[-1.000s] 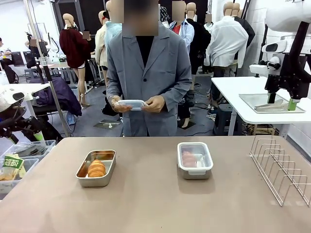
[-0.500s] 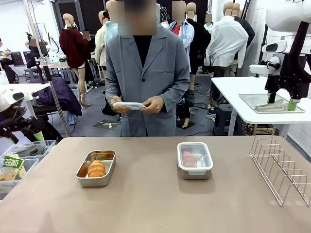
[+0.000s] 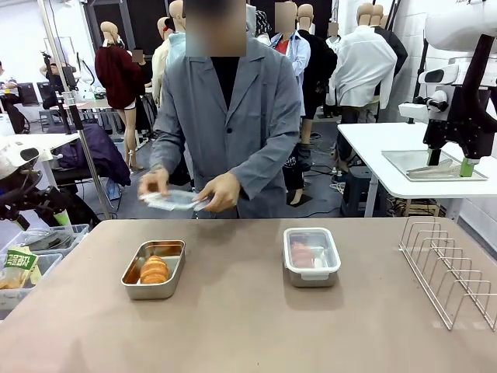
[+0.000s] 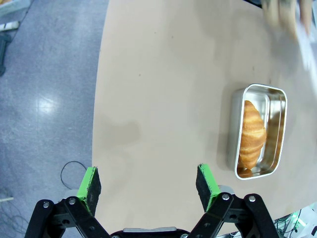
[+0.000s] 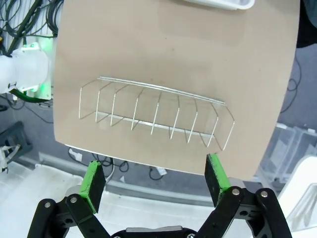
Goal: Place the bread in airtight containers.
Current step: Release when the human grabs the Airtight Container lid.
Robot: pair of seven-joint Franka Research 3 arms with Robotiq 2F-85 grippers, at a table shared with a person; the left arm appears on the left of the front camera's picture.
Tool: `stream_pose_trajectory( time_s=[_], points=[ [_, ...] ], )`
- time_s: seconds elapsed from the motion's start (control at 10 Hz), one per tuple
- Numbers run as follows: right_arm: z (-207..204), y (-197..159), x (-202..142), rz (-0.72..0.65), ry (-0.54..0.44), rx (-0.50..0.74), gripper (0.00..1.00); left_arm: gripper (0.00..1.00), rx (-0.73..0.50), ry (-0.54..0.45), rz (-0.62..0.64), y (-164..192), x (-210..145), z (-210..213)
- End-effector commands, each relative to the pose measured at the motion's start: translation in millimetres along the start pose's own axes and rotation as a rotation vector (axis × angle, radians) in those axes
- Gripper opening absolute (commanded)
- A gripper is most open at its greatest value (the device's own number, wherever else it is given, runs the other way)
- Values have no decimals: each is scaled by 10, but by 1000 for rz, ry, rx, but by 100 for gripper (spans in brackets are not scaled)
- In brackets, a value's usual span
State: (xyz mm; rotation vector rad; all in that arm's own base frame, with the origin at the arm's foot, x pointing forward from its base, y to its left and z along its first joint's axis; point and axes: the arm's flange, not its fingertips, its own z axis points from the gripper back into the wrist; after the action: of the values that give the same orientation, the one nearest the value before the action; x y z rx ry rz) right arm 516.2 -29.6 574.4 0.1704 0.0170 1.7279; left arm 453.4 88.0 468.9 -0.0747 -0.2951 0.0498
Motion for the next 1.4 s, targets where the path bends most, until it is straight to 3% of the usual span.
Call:
stream_pose_trajectory(
  time_s=[0.0, 1.3],
  points=[
    [-5, 16, -1, 5, -3, 8, 100, 100, 0, -2, 18, -2, -3, 8],
    [-5, 16, -1, 5, -3, 8, 100, 100, 0, -2, 18, -2, -3, 8]
  ],
)
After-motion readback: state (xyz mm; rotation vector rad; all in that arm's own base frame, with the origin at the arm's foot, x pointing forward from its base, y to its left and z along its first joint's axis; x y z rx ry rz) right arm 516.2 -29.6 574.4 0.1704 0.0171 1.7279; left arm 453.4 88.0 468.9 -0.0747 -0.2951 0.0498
